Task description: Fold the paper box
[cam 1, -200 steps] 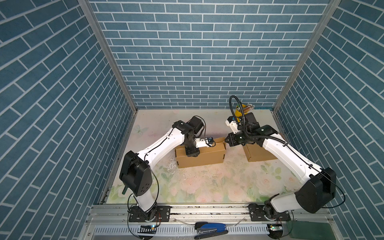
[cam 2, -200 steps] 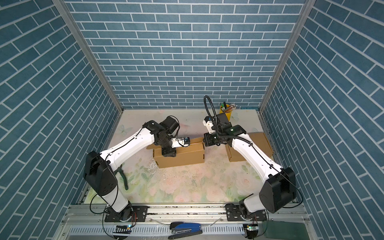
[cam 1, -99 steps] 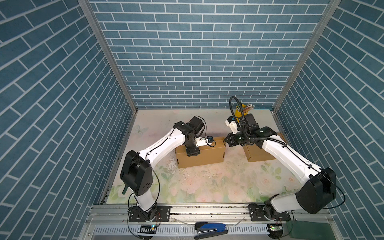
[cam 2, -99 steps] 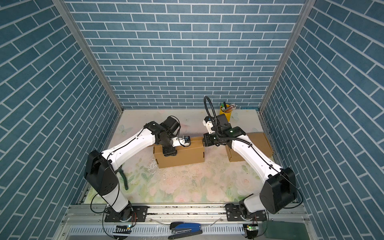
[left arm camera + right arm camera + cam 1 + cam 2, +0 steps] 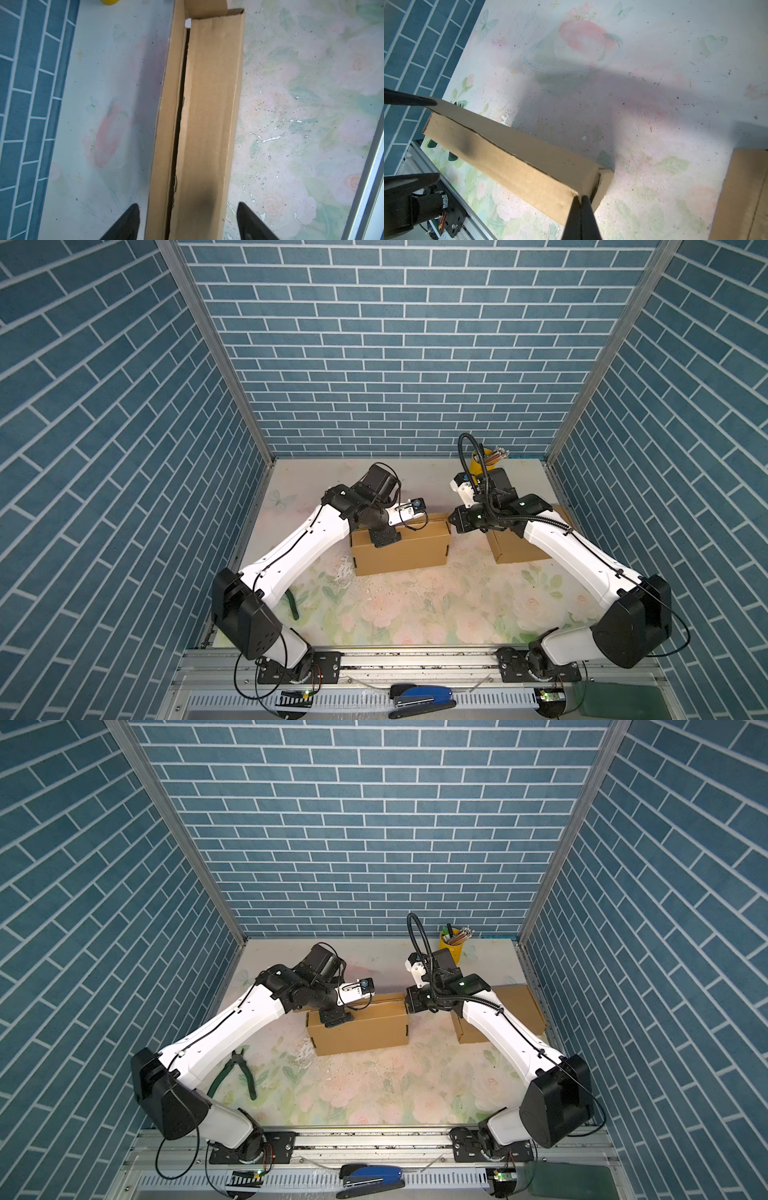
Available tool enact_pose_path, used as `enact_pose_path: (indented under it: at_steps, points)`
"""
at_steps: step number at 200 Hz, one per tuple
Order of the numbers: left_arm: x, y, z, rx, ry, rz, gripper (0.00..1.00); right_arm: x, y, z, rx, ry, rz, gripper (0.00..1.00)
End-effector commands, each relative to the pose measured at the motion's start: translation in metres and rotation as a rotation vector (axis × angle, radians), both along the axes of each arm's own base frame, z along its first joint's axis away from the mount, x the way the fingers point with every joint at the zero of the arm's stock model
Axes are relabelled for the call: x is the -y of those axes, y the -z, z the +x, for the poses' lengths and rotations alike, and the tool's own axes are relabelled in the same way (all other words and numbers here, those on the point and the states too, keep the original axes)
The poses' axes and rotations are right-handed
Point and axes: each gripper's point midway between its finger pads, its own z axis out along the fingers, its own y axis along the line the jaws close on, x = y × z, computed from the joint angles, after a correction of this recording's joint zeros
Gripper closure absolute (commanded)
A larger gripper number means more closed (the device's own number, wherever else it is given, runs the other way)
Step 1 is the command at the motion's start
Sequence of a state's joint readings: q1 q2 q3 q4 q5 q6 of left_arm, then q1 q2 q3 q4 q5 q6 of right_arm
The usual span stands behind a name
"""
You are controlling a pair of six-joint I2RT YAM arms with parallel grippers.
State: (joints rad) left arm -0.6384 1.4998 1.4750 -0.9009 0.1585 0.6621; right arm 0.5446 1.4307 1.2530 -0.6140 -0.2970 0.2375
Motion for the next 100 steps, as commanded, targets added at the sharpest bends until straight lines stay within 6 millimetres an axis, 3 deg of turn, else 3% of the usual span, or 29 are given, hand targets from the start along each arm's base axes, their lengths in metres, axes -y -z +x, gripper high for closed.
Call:
enact_pose_path:
  at_steps: [1, 40, 79, 100]
  points:
    - [-0.02, -0.014, 0.007, -0.007, -0.163, -0.085, 0.29, 0.008, 0.012, -0.011, -0.042, 0.035, -0.023, 1.0]
    - [-0.075, -0.029, -0.007, -0.041, -0.412, -0.194, 0.37, 0.006, 0.012, -0.012, -0.04, 0.031, -0.017, 1.0]
    - [-0.12, -0.007, -0.023, -0.108, -0.563, -0.188, 0.4, 0.007, 0.009, -0.013, -0.028, 0.028, -0.015, 1.0]
    - [-0.131, -0.001, -0.021, -0.092, -0.593, -0.176, 0.4, 0.007, 0.008, -0.015, -0.027, 0.027, -0.016, 1.0]
